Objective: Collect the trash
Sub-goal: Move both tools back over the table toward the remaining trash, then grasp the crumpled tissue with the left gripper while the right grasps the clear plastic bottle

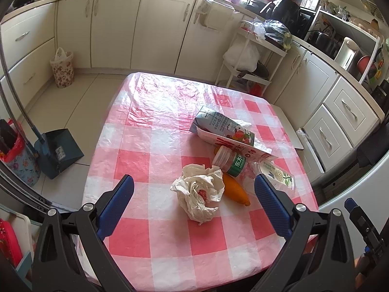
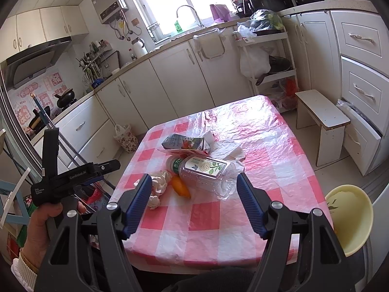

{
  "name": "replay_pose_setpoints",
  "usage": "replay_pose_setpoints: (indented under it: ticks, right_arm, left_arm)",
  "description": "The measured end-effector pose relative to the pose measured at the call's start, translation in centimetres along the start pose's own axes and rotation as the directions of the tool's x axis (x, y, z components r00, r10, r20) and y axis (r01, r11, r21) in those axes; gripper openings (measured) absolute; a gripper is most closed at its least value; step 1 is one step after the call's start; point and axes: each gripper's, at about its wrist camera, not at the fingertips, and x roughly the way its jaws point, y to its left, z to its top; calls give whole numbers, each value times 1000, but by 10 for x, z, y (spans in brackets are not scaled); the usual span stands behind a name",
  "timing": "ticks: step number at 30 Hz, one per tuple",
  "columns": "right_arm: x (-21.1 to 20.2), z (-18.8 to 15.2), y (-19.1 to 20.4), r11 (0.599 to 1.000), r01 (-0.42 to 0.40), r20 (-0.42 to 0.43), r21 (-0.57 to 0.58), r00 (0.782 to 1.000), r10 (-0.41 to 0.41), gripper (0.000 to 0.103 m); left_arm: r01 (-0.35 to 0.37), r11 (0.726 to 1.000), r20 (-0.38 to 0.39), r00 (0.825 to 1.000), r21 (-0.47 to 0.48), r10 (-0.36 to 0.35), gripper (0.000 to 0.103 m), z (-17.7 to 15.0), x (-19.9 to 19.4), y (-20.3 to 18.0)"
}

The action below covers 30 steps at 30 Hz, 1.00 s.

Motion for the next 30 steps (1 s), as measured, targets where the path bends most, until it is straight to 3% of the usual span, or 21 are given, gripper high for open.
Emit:
replay_pose_setpoints:
  ticks: [6,11,17,22,26,30]
  right_arm:
    - [4,3,2,1000,8,-24,-10,1000,-9,69]
    - [11,7,14,999,-33,-37,-38,999,32,69]
    - [43,9,35,992,-68,-136,-109,989,53,69]
    - [83,1,54,978,-97,-274,-186,961,43,69]
    - [126,-15,68,962,-115,-368,-248,930,17,61]
    - [152,-24,74,946,-99,-390,-310,920,-32,59]
  left_arm:
    - [-4,1000,-14,1000,-6,4,96,-2,-3,12]
    - [-27,999,-28,999,-33,26,96,-6,-6,33]
    - [-46,998,-54,998,-49,43,96,-9,-3,51]
    - [-51,999,-69,996,-14,50,96,-13,1,47]
    - [-48,999,-76,996,-17,46,96,-13,5,47]
    - [-41,998,-101,994,-46,36,96,-12,14,52]
